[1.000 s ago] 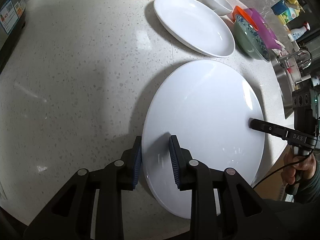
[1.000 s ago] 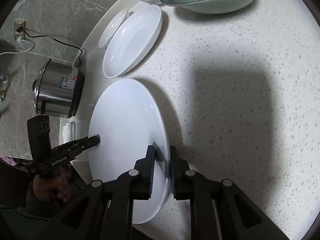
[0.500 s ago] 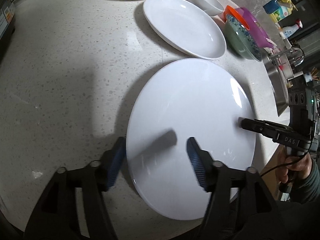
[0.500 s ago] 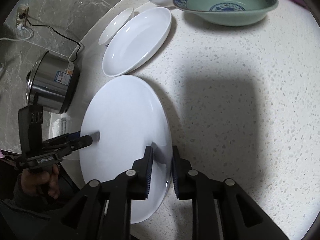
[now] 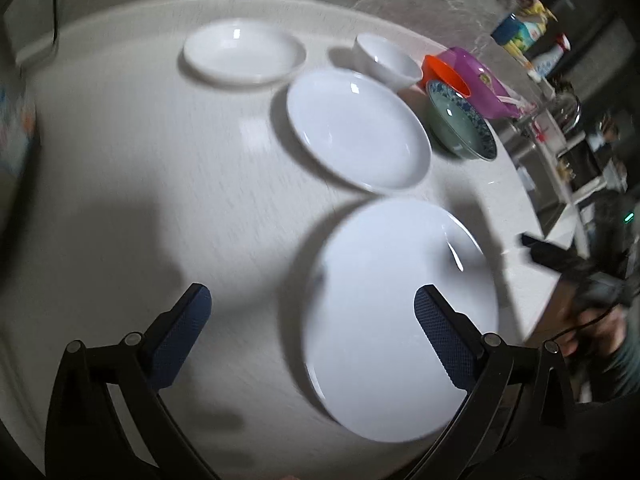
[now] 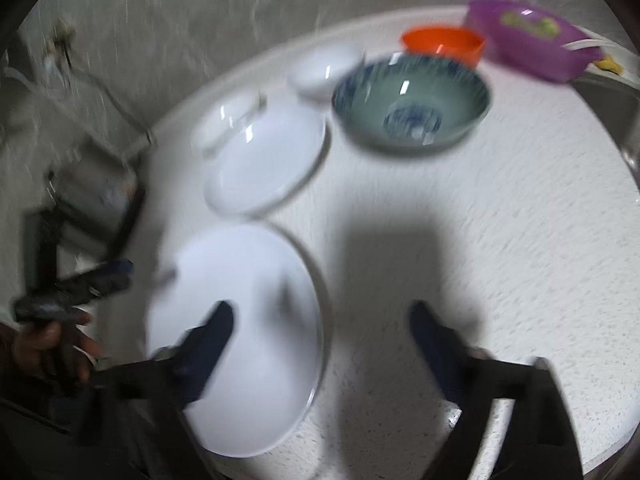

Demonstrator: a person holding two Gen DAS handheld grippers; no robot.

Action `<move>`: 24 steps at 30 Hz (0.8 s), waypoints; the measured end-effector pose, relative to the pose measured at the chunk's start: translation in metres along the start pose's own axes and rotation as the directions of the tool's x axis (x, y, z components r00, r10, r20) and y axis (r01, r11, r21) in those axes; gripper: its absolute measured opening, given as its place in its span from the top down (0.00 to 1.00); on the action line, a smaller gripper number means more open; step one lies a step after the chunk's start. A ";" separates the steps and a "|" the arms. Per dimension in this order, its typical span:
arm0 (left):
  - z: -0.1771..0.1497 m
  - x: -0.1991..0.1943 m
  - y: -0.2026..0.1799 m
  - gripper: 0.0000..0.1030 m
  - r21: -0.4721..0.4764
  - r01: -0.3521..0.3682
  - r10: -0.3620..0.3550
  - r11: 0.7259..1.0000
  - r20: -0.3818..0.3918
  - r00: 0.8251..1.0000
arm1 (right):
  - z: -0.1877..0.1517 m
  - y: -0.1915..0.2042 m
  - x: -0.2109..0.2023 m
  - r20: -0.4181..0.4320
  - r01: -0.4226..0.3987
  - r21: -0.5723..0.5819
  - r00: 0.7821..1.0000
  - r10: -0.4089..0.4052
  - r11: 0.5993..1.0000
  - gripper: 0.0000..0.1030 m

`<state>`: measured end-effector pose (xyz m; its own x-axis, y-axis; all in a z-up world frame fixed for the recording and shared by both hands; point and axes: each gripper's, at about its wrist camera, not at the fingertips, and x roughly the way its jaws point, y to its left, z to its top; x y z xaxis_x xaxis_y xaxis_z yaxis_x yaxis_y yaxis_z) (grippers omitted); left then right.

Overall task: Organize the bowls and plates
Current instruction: 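Lift the large white plate with the right gripper toward the other white plate, then lower the held plate onto the white plate and open the right gripper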

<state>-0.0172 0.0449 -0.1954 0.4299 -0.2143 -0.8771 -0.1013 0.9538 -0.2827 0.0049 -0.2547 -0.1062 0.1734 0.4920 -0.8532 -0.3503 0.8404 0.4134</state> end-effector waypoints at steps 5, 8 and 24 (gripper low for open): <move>0.038 -0.002 0.017 0.00 0.006 -0.052 0.052 0.999 0.064 0.997 | 0.027 -0.004 -0.023 0.083 -0.063 0.072 0.995 0.057 0.995 0.03; 0.065 0.013 0.028 0.00 -0.038 -0.069 0.070 0.997 0.024 0.997 | 0.051 0.000 -0.010 0.097 -0.096 0.090 0.991 0.087 0.991 0.03; 0.134 0.091 0.035 0.07 -0.050 -0.058 0.051 0.997 -0.128 0.990 | 0.101 -0.010 0.107 -0.024 -0.099 0.294 0.994 0.110 0.951 0.43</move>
<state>0.1384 0.0866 -0.2335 0.3054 -0.1908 -0.9329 -0.1702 0.9530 -0.2506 0.1198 -0.1871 -0.1691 0.1119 0.5761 -0.8097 -0.0800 0.8174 0.5705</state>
